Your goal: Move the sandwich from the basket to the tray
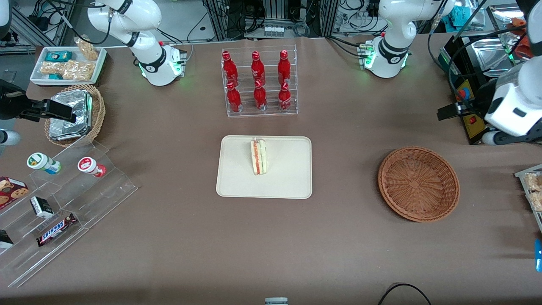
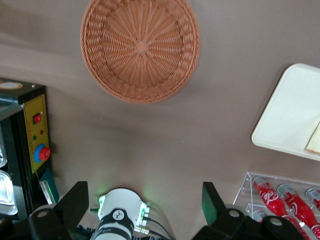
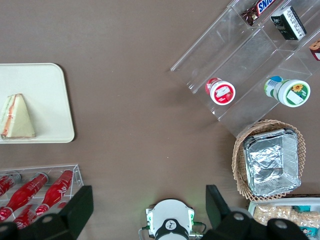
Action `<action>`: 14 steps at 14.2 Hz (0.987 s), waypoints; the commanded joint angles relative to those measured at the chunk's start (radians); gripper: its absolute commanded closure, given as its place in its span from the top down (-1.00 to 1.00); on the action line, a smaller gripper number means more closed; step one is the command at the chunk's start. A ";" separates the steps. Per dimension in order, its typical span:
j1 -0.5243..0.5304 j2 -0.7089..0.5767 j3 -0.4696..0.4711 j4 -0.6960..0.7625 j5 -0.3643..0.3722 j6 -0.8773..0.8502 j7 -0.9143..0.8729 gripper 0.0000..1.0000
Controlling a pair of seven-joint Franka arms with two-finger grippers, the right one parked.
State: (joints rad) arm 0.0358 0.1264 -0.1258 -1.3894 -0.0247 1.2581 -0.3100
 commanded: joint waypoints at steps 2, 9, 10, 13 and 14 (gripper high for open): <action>0.024 -0.014 -0.012 0.012 0.014 -0.055 0.000 1.00; 0.027 -0.108 -0.012 -0.167 0.077 0.054 0.000 1.00; 0.023 -0.134 -0.014 -0.221 0.077 0.111 0.000 1.00; 0.021 -0.146 -0.017 -0.246 0.057 0.167 0.005 1.00; 0.021 -0.140 -0.015 -0.240 0.039 0.179 0.005 1.00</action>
State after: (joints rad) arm 0.0500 0.0197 -0.1381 -1.5970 0.0334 1.4023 -0.3101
